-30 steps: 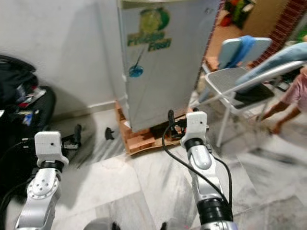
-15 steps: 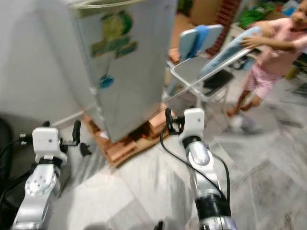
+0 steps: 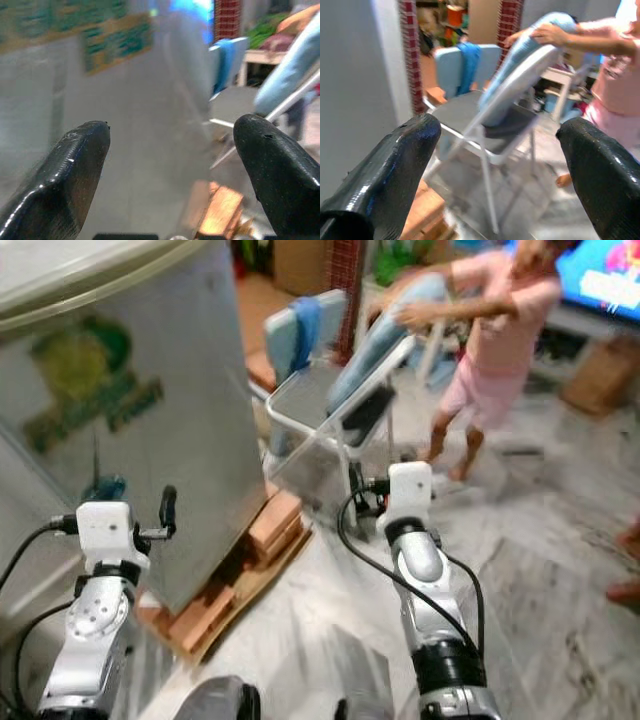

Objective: Restocking fridge

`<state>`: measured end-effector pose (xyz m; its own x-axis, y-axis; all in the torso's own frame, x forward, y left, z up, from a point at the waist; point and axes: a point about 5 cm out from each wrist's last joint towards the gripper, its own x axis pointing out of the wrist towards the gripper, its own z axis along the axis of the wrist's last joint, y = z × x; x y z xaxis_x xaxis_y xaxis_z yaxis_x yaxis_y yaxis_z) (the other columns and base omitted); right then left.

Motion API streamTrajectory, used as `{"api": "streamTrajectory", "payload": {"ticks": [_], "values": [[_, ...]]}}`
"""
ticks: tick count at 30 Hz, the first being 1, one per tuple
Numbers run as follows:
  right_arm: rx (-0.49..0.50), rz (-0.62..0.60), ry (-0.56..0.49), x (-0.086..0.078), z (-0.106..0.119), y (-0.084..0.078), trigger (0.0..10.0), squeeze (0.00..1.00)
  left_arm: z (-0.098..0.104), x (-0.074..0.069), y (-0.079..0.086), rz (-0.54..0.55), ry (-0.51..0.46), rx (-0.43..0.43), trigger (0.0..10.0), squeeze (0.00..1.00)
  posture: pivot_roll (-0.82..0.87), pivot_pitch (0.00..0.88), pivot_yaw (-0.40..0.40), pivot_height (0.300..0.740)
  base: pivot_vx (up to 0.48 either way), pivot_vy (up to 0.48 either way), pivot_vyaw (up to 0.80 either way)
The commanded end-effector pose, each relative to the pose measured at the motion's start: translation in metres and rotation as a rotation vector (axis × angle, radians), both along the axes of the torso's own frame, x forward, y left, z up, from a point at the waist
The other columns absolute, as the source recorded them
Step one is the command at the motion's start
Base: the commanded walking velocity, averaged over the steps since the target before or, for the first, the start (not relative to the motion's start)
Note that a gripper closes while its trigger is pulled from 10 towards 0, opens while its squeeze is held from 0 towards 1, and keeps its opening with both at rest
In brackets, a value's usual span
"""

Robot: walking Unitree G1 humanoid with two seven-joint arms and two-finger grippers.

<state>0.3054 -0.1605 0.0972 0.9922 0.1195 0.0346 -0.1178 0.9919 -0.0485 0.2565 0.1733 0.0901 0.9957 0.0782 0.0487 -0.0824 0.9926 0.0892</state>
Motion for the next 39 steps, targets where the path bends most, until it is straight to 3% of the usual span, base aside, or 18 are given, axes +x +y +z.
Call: {"api": "streamTrajectory", "payload": {"ticks": [1,11,39], "values": [[0.002,-0.005,0.008,-0.001,-0.002,-0.003,10.0,0.00,-0.006,-0.006,-0.001,-0.006,0.024,0.011,10.0,0.00,0.15,0.044,-0.009,0.740,0.000,0.000,0.00],[0.001,-0.005,0.008,0.000,-0.002,-0.003,10.0,0.00,-0.008,-0.007,-0.002,0.010,0.054,0.008,10.0,0.00,0.15,0.049,-0.008,0.740,0.000,0.000,0.00],[-0.036,-0.023,0.039,-0.005,-0.010,-0.009,10.0,0.00,-0.014,-0.011,-0.013,-0.086,0.101,0.033,10.0,0.00,0.15,0.052,-0.005,0.740,-0.048,0.428,0.00]]}}
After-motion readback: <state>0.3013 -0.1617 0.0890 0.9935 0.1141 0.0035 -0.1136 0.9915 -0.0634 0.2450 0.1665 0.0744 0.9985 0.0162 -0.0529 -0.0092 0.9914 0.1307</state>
